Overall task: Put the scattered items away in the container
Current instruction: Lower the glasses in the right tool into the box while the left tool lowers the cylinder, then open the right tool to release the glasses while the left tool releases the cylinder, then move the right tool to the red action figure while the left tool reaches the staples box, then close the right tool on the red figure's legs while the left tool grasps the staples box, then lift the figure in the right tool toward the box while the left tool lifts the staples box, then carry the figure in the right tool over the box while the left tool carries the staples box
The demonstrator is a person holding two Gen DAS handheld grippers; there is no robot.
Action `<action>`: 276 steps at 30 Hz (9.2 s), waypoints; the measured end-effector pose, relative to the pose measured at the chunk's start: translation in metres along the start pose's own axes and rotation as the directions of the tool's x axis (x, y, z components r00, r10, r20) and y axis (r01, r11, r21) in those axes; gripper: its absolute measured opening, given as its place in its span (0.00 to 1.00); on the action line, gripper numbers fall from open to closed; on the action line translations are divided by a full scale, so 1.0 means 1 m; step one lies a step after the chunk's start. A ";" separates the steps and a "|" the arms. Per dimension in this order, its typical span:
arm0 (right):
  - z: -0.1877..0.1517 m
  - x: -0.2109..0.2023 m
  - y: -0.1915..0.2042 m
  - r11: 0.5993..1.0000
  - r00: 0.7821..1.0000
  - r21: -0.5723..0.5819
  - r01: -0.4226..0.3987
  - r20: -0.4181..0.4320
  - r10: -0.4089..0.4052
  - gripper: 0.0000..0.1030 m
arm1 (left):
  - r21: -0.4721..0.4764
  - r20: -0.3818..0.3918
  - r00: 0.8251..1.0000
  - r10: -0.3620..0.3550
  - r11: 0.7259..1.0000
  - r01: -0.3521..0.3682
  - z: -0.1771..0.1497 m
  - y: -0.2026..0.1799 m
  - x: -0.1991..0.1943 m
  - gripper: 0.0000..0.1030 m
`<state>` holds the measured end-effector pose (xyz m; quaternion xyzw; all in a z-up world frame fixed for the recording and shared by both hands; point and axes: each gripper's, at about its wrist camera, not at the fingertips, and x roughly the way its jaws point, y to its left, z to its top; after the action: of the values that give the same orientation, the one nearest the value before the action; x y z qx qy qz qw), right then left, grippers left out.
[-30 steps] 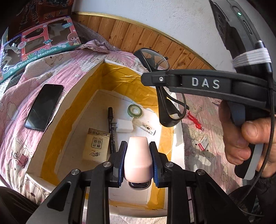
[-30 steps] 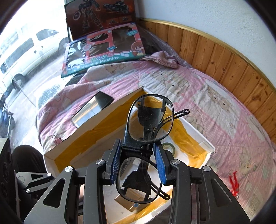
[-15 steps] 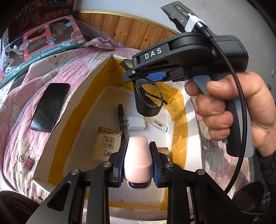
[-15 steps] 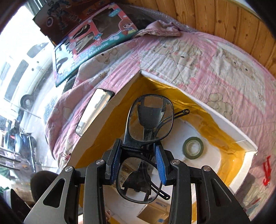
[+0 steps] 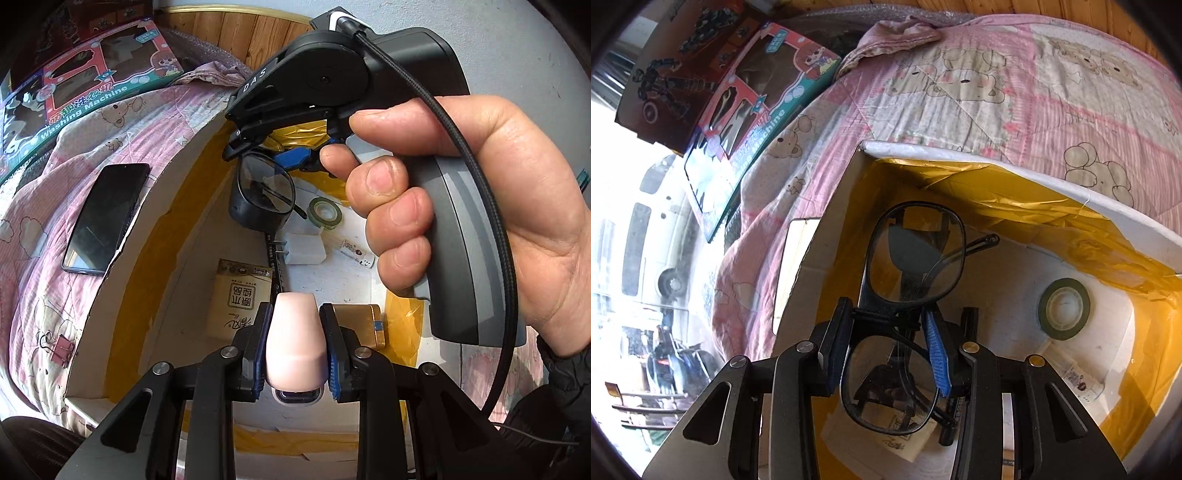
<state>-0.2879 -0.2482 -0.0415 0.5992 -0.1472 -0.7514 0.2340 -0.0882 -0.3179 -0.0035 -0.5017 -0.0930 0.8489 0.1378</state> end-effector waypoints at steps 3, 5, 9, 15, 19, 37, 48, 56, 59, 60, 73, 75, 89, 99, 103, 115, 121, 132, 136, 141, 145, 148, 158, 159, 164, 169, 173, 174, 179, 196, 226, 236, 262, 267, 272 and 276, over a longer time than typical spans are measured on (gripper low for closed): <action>0.001 -0.005 -0.007 1.000 1.000 0.013 0.003 0.015 -0.003 0.56 | -0.016 -0.017 1.000 -0.002 1.000 0.002 0.001 0.004 0.005 0.29; -0.001 -0.020 -0.010 1.000 1.000 0.016 -0.015 0.027 0.015 0.56 | -0.034 -0.012 1.000 -0.009 0.999 0.008 0.000 0.007 0.002 0.39; -0.015 -0.068 -0.010 0.996 0.993 0.001 -0.094 0.078 0.093 0.56 | -0.052 0.026 0.999 -0.042 0.998 0.043 0.000 0.010 -0.015 0.42; -0.068 -0.149 0.016 0.978 0.968 -0.189 -0.089 0.216 0.130 0.56 | -0.054 0.079 0.996 0.029 0.998 -0.025 0.003 0.003 -0.042 0.42; -0.110 -0.180 0.026 0.954 0.949 -0.299 0.033 0.308 0.064 0.56 | -0.013 0.119 0.987 0.107 0.994 -0.106 0.003 -0.012 -0.058 0.42; -0.210 -0.226 -0.043 0.966 0.930 -0.256 0.041 0.364 0.057 0.56 | 0.081 0.160 0.976 0.146 0.984 -0.160 -0.023 -0.074 -0.092 0.43; -0.241 -0.231 -0.122 0.995 0.935 -0.101 -0.013 0.351 0.048 0.48 | 0.167 0.154 0.985 0.077 0.981 -0.102 -0.035 -0.124 -0.082 0.43; -0.236 -0.246 -0.191 0.997 0.927 0.074 0.007 0.373 -0.034 0.48 | 0.225 0.079 0.996 0.045 0.972 -0.061 -0.044 -0.162 -0.054 0.43; -0.230 -0.246 -0.213 0.992 0.933 0.127 0.012 0.355 -0.057 0.48 | 0.235 0.059 0.998 0.035 0.971 -0.048 -0.045 -0.172 -0.044 0.43; -0.228 -0.246 -0.221 0.989 0.935 0.144 0.017 0.349 -0.067 0.48 | 0.238 0.053 0.998 0.034 0.970 -0.046 -0.046 -0.175 -0.040 0.43; -0.178 -0.242 -0.345 0.927 0.925 0.328 0.181 0.263 -0.274 0.48 | 0.272 -0.026 1.000 -0.003 0.962 0.010 -0.039 -0.210 0.012 0.43; -0.168 -0.235 -0.358 0.925 0.926 0.330 0.191 0.251 -0.281 0.48 | 0.279 -0.044 0.999 -0.016 0.960 0.028 -0.038 -0.217 0.023 0.43; -0.128 -0.201 -0.336 0.970 0.944 0.106 0.217 0.229 -0.236 0.50 | 0.261 -0.134 0.990 -0.049 0.962 0.083 -0.032 -0.224 0.084 0.43; -0.064 -0.168 -0.321 0.867 0.871 -0.167 0.469 0.253 -0.422 0.50 | 0.245 -0.143 0.987 -0.072 0.964 0.105 -0.016 -0.223 0.120 0.48; -0.054 -0.148 -0.329 0.851 0.873 -0.211 0.481 0.211 -0.441 0.50 | 0.256 -0.156 0.985 -0.069 0.961 0.108 -0.013 -0.229 0.141 0.48; -0.065 -0.159 -0.350 0.910 0.898 -0.053 0.412 0.191 -0.396 0.42 | 0.272 -0.175 0.980 -0.099 0.951 0.145 -0.015 -0.239 0.186 0.55; -0.082 -0.174 -0.361 0.935 0.920 0.052 0.351 0.170 -0.354 0.41 | 0.300 -0.166 0.980 -0.113 0.941 0.159 -0.018 -0.243 0.186 0.53; -0.105 -0.185 -0.355 0.944 0.929 0.115 0.310 0.174 -0.327 0.19 | 0.306 -0.162 0.978 -0.128 0.936 0.173 -0.023 -0.249 0.180 0.44; -0.105 -0.179 -0.361 0.944 0.928 0.110 0.311 0.180 -0.326 0.34 | 0.315 -0.155 0.981 -0.115 0.935 0.160 -0.030 -0.255 0.184 0.51; -0.107 -0.178 -0.365 0.932 0.912 0.107 0.347 0.193 -0.362 0.16 | 0.408 -0.105 0.994 -0.043 0.909 0.082 -0.037 -0.266 0.184 0.38; -0.114 -0.189 -0.364 0.934 0.914 0.138 0.330 0.201 -0.352 0.16 | 0.367 -0.120 0.990 -0.071 0.924 0.111 -0.032 -0.260 0.178 0.37; -0.122 -0.199 -0.358 0.933 0.911 0.159 0.321 0.216 -0.351 0.16 | 0.360 -0.104 0.992 -0.069 0.927 0.102 -0.031 -0.258 0.167 0.37; -0.166 -0.221 -0.326 0.940 0.913 0.197 0.279 0.250 -0.323 0.16 | 0.363 -0.068 0.994 -0.083 0.926 0.102 -0.036 -0.255 0.126 0.37; -0.170 -0.222 -0.323 0.941 0.913 0.198 0.275 0.253 -0.320 0.16 | 0.363 -0.067 0.994 -0.085 0.926 0.104 -0.036 -0.255 0.123 0.37; -0.190 -0.223 -0.307 0.943 0.916 0.211 0.257 0.258 -0.307 0.16 | 0.361 -0.052 0.994 -0.099 0.926 0.111 -0.040 -0.253 0.106 0.37; -0.207 -0.224 -0.292 0.946 0.920 0.213 0.243 0.259 -0.294 0.16 | 0.355 -0.038 0.992 -0.117 0.927 0.123 -0.043 -0.248 0.087 0.37; -0.219 -0.224 -0.280 0.949 0.923 0.214 0.231 0.260 -0.284 0.16 | 0.345 -0.032 0.990 -0.135 0.929 0.138 -0.045 -0.243 0.076 0.37; -0.221 -0.223 -0.277 0.950 0.924 0.215 0.229 0.259 -0.281 0.16 | 0.342 -0.031 0.990 -0.139 0.929 0.141 -0.045 -0.241 0.073 0.37; -0.233 -0.219 -0.265 0.952 0.928 0.215 0.218 0.257 -0.270 0.16 | 0.334 -0.024 0.988 -0.152 0.930 0.151 -0.048 -0.236 0.061 0.37; -0.257 -0.221 -0.199 0.973 0.937 0.160 0.164 0.283 -0.205 0.16 | 0.289 0.025 0.981 -0.195 0.941 0.179 -0.048 -0.204 0.016 0.37; -0.255 -0.235 -0.080 0.991 0.932 0.002 0.131 0.341 -0.124 0.16 | 0.199 0.155 0.946 -0.284 0.947 0.251 -0.040 -0.134 -0.067 0.37; -0.246 -0.236 -0.051 0.989 0.931 -0.053 0.136 0.347 -0.109 0.16 | 0.150 0.216 0.933 -0.289 0.954 0.261 -0.028 -0.099 -0.093 0.37; -0.173 -0.213 0.011 0.946 0.934 -0.256 0.201 0.341 -0.106 0.16 | -0.056 0.328 0.931 -0.160 0.981 0.188 0.008 0.009 -0.111 0.37; -0.151 -0.201 0.011 0.927 0.936 -0.295 0.233 0.326 -0.132 0.16 | -0.057 0.311 0.938 -0.153 0.982 0.179 0.012 0.010 -0.100 0.37; -0.127 -0.182 0.014 0.895 0.938 -0.355 0.270 0.306 -0.161 0.16 | -0.054 0.260 0.955 -0.140 0.986 0.160 0.017 0.000 -0.078 0.37; -0.108 -0.160 0.014 0.873 0.948 -0.405 0.272 0.266 -0.172 0.16 | -0.071 0.198 0.974 -0.111 0.989 0.127 0.020 -0.006 -0.056 0.37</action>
<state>-0.1532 -0.1689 0.0731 0.4566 0.0698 -0.8492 0.2560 -0.0796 -0.3310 0.0537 -0.4154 -0.1711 0.8794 0.1579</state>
